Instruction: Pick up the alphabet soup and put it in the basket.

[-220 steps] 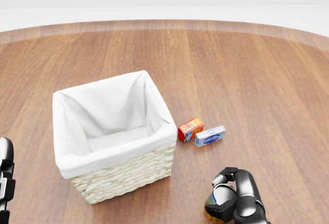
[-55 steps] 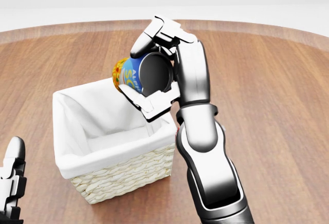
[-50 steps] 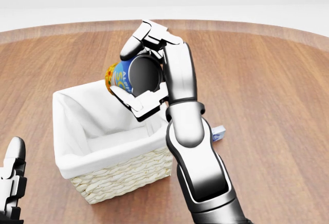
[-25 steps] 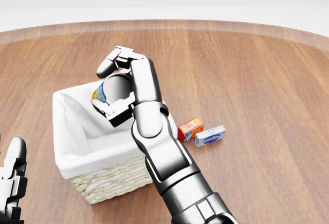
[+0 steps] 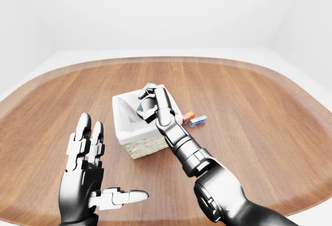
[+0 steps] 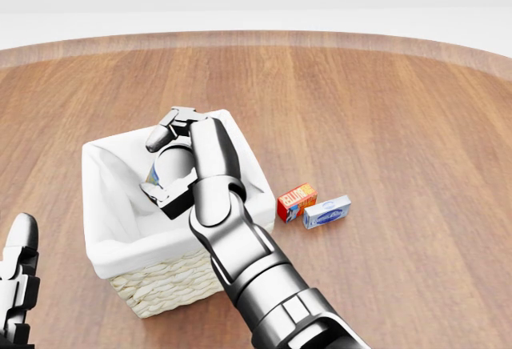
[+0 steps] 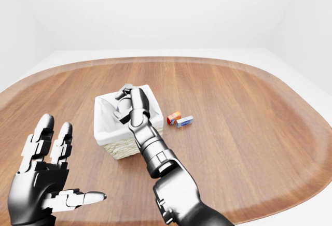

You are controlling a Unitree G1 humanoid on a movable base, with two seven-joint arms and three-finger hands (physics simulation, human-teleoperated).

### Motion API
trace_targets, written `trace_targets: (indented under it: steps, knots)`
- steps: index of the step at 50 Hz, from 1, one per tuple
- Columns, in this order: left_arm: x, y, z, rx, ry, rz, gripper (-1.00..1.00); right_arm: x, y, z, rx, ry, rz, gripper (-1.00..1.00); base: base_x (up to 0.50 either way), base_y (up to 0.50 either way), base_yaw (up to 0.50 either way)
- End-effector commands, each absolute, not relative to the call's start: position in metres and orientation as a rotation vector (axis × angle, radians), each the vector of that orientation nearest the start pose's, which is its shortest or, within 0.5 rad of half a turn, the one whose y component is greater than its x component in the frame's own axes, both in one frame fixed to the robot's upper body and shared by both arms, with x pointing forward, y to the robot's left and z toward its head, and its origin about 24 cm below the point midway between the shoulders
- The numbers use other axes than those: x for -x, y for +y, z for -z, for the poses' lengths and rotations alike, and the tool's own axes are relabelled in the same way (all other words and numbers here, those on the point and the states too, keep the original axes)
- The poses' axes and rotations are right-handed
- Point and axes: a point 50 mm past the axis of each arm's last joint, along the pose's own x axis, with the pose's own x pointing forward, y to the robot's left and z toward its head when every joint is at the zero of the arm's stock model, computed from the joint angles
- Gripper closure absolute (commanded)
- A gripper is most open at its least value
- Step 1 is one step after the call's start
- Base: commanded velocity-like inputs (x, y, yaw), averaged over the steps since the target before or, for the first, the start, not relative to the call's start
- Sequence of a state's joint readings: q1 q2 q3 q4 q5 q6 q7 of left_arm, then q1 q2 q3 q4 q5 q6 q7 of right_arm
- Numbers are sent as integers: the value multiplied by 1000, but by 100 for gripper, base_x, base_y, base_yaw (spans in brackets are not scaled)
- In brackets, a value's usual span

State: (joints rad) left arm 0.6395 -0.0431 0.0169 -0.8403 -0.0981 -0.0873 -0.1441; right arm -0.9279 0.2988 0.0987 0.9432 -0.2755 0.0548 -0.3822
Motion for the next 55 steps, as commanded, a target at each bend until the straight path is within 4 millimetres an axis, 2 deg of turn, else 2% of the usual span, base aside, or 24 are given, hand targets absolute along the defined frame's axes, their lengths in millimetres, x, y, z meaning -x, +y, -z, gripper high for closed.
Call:
trace_targets:
  steps: [1, 27, 28, 29, 30, 55]
  knots:
    - [-126, 172, -131, 18, -329, -49, -100, -359, 31, -112, 331, -35, -125, 100, 0, 0, 0]
    - [-126, 172, -132, 19, -335, -48, -100, -353, 38, -108, 359, -48, -130, 100, 0, 0, 0]
    - [-125, 172, -132, 19, -334, -48, -100, -352, 38, -107, 363, -49, -133, 25, 0, 0, 0]
    - [-125, 172, -132, 20, -334, -48, -100, -352, 39, -107, 364, -50, -134, -86, 0, 0, 0]
    - [-125, 172, -132, 19, -333, -47, -100, -352, 39, -108, 365, -49, -137, -100, 0, 0, 0]
    - [-126, 172, -132, 21, -333, -49, -100, -348, 41, -107, 373, -56, -147, -100, 0, 0, 0]
